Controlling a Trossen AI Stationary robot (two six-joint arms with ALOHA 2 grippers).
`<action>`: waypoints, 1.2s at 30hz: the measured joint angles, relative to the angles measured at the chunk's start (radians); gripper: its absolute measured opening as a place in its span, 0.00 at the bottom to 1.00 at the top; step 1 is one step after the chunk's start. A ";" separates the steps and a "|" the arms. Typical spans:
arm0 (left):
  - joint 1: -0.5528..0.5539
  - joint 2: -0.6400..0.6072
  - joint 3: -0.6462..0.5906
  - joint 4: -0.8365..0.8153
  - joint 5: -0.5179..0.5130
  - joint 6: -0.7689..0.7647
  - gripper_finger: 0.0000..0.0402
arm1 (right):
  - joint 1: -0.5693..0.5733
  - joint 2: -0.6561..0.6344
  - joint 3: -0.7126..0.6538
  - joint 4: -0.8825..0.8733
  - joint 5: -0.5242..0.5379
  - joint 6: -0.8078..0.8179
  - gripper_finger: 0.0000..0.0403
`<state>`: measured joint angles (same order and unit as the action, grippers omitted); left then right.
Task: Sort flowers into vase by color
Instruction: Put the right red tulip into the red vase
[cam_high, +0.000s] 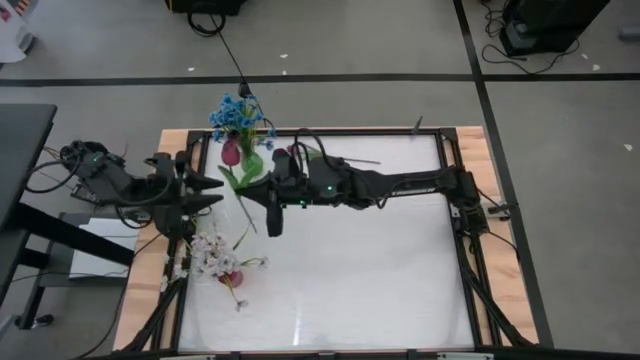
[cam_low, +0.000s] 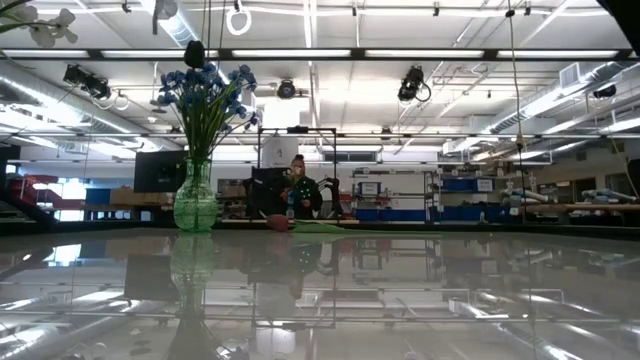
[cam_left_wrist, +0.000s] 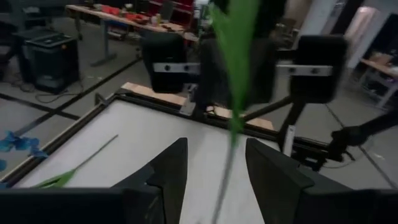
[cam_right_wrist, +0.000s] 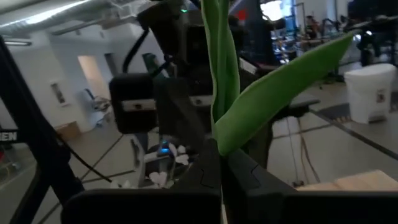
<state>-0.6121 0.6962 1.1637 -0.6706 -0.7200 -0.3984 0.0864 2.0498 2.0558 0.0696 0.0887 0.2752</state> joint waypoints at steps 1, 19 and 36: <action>0.015 0.008 0.000 0.001 0.008 0.000 0.42 | -0.001 0.010 0.014 0.001 -0.010 -0.007 0.00; 0.185 0.089 0.000 0.142 0.170 0.126 0.21 | -0.014 0.007 0.026 -0.033 -0.030 -0.028 0.00; 0.223 0.086 0.001 0.110 0.238 0.180 0.03 | -0.022 -0.043 0.025 0.012 0.037 -0.038 0.28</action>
<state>-0.3891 0.7825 1.1645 -0.5604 -0.4819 -0.2183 0.0647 2.0071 2.0809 0.0819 0.1257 0.2369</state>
